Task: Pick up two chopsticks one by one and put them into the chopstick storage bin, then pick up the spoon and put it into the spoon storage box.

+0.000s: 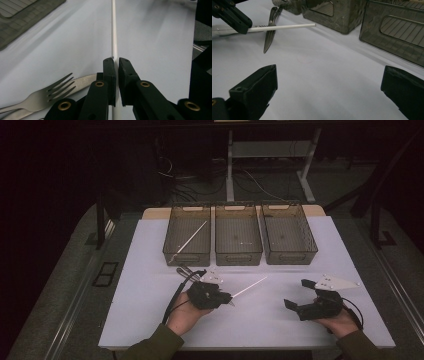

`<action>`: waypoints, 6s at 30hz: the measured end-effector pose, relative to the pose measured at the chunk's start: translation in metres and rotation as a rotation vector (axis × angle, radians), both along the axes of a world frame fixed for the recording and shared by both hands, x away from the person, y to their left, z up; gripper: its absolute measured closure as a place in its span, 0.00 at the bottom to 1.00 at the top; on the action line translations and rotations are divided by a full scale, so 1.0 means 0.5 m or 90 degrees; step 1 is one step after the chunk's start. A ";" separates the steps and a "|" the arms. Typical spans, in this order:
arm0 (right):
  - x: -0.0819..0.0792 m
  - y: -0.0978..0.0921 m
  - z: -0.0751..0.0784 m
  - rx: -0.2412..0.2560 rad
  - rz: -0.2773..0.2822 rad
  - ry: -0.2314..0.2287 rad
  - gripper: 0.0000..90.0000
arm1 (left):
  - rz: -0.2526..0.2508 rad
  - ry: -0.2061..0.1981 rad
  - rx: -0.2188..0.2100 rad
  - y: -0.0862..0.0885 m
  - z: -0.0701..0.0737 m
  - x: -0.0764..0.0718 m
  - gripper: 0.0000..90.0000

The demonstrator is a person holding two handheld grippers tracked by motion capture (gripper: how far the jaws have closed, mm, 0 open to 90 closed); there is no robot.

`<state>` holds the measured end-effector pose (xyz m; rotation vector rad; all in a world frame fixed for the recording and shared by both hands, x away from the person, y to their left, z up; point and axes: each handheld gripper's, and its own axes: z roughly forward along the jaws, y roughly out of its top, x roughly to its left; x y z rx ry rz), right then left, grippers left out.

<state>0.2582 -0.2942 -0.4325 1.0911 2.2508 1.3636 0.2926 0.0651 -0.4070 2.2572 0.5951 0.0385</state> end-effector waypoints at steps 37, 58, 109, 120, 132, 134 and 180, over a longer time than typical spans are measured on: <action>0.013 0.011 0.001 0.011 0.015 0.002 0.01 | 0.079 -0.057 -0.039 0.089 0.130 0.158 0.93; 0.010 0.015 0.002 0.008 0.011 0.004 0.01 | 0.199 -0.107 -0.021 0.161 0.151 0.308 0.93; 0.002 0.001 0.000 0.012 0.005 0.003 0.01 | 0.314 -0.039 0.045 0.192 0.051 0.387 0.75; 0.001 0.002 0.000 0.009 0.005 0.002 0.01 | 0.268 -0.063 -0.020 0.191 0.098 0.334 0.61; 0.001 0.003 -0.001 0.005 0.004 0.002 0.01 | 0.221 -0.073 -0.080 0.195 0.117 0.232 0.46; 0.001 0.003 -0.001 0.005 0.003 0.002 0.01 | 0.213 -0.072 -0.082 0.194 0.113 0.214 0.44; -0.002 0.003 0.001 0.007 0.004 -0.002 0.01 | 0.154 -0.079 -0.046 0.195 -0.009 0.016 0.71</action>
